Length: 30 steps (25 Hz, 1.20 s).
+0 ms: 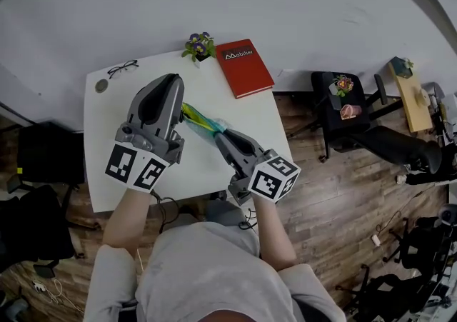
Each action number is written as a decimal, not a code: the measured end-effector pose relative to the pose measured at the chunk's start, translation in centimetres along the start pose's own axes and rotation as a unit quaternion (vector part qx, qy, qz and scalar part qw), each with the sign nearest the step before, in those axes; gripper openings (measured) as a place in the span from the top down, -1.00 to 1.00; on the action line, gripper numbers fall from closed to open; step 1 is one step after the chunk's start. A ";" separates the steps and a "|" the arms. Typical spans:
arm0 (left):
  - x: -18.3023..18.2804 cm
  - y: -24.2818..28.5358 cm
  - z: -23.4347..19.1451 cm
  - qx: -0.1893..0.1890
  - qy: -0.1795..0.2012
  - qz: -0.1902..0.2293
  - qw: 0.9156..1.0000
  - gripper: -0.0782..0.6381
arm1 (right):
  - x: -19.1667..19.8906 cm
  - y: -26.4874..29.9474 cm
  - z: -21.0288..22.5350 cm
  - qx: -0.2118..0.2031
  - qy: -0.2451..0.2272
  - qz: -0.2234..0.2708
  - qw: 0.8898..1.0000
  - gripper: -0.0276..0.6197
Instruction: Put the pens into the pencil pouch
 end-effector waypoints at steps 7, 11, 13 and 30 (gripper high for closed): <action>0.1 -1.2 0.4 0.013 -0.019 0.018 1.000 0.65 | 0.8 0.7 -2.4 -0.007 -0.009 0.003 1.000 0.71; 0.6 -1.7 0.4 0.012 -0.031 0.018 0.999 0.65 | 0.9 0.6 -3.2 -0.011 -0.009 0.008 1.000 0.71; 1.0 -2.1 0.4 0.011 -0.031 0.014 0.999 0.65 | 0.9 0.7 -3.4 -0.013 -0.010 0.011 1.000 0.71; 1.9 -3.4 -0.6 0.011 -0.029 -0.026 0.999 0.64 | -1.1 2.0 -4.1 -0.034 -0.029 0.023 0.999 0.71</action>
Point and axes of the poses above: the fingertips, and each gripper's own axes: y forward along the fingers, z to its right, x out of its underside, the point moved 6 cm from there along -y, backward along the fingers, and after that the axes turned 13 degrees about -x, right-handed, at the moved point
